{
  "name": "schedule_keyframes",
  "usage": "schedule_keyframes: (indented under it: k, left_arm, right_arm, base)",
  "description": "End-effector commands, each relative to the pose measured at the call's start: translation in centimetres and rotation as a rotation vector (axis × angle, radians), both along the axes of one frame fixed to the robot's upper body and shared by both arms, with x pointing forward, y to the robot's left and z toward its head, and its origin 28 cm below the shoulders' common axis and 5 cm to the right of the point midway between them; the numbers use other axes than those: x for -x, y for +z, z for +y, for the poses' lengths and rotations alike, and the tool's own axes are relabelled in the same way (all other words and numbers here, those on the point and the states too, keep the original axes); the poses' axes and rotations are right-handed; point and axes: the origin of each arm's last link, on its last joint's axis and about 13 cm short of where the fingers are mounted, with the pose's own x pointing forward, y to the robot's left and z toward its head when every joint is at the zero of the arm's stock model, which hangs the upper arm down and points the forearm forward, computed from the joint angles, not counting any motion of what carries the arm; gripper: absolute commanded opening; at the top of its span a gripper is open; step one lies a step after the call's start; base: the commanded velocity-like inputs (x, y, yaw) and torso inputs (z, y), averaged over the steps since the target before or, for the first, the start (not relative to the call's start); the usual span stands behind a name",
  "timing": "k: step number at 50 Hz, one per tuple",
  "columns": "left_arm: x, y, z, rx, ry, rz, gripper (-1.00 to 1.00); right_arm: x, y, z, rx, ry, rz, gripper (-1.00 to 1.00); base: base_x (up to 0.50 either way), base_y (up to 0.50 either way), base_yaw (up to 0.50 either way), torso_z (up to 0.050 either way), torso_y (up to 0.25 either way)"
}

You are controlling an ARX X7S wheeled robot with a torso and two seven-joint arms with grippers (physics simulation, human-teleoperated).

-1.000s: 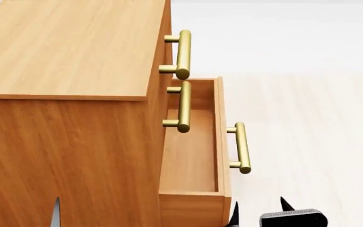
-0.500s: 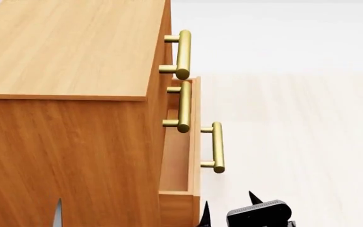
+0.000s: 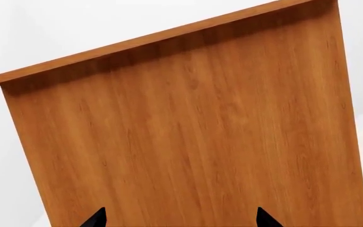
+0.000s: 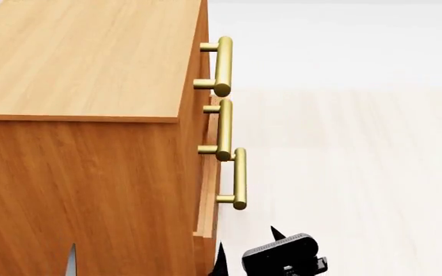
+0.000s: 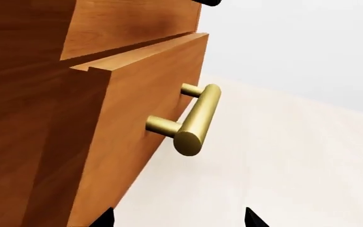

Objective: Close the bottom drawer of the cabinet.

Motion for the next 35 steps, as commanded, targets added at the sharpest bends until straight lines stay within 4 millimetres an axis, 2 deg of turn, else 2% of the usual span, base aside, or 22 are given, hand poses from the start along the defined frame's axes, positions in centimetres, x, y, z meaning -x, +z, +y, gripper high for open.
schedule_keyframes:
  k: [1,12,29,35]
  left_arm:
    - [0.0,0.0,0.0,0.0,-0.001,0.0,1.0]
    - [0.0,-0.1,0.0,-0.001,-0.001,0.0,1.0]
    - [0.0,-0.1,-0.1,-0.002,-0.002,0.002,1.0]
    - [0.0,-0.2,-0.2,-0.005,-0.006,0.004,1.0]
  right_arm:
    - [-0.1,0.3,1.9,0.017,0.083,-0.01,1.0]
    - [0.3,0.1,3.1,0.037,0.144,-0.014,1.0]
    - [0.6,1.9,3.0,-0.008,0.253,-0.039,1.0]
    - [0.7,3.2,3.3,0.023,0.337,-0.06,1.0]
  base:
    - [0.0,0.0,0.0,0.0,0.0]
    - [0.0,0.0,0.0,0.0,0.0]
    - [0.0,0.0,0.0,0.0,0.0]
    - [0.0,0.0,0.0,0.0,0.0]
